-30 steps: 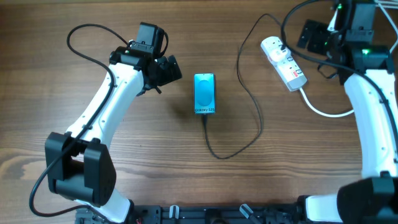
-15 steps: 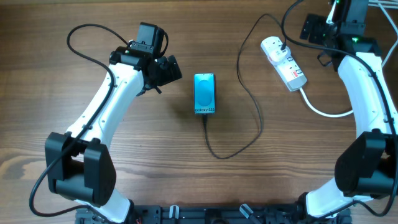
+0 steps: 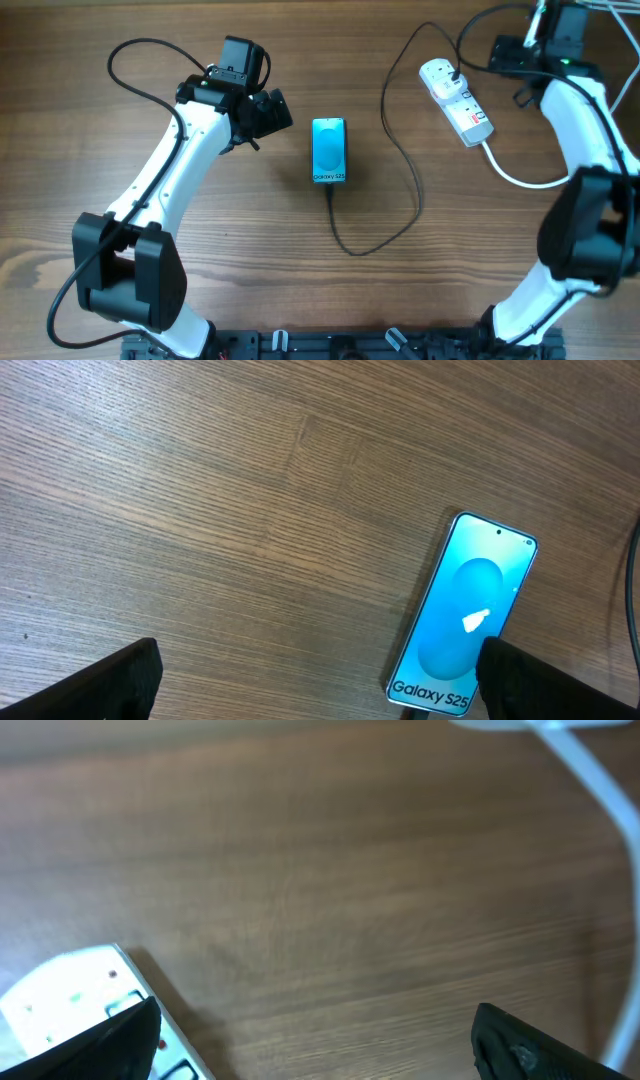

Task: Plug charger to phone and switch on socket

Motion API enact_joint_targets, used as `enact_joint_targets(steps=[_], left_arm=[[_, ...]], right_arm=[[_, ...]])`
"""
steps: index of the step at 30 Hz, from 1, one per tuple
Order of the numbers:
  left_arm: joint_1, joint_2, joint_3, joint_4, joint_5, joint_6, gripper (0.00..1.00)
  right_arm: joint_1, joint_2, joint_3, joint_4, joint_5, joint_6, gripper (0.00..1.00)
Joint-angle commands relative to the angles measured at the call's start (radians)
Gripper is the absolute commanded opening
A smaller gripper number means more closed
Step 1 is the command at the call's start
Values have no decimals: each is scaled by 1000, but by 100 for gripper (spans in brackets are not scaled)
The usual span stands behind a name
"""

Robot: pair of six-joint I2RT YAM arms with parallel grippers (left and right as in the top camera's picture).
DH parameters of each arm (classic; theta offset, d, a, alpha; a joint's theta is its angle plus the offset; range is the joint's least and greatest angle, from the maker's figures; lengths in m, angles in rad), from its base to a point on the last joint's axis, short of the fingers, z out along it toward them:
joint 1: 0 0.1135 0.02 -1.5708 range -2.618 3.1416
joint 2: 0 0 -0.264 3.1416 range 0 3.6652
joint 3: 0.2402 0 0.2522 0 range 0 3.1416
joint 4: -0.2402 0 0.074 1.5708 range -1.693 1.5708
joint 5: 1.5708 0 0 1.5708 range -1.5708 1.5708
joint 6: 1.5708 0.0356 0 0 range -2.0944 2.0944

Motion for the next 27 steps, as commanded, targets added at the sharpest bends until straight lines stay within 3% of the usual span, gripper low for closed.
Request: enact_joint_targets(steps=[1, 27], left_arm=[[5, -2, -3, -1, -13, -6, 100], [5, -2, -3, -1, -13, -6, 100]], right_arm=[[1, 54, 8, 3, -31, -24, 100], [1, 180, -16, -42, -162, -12, 100]])
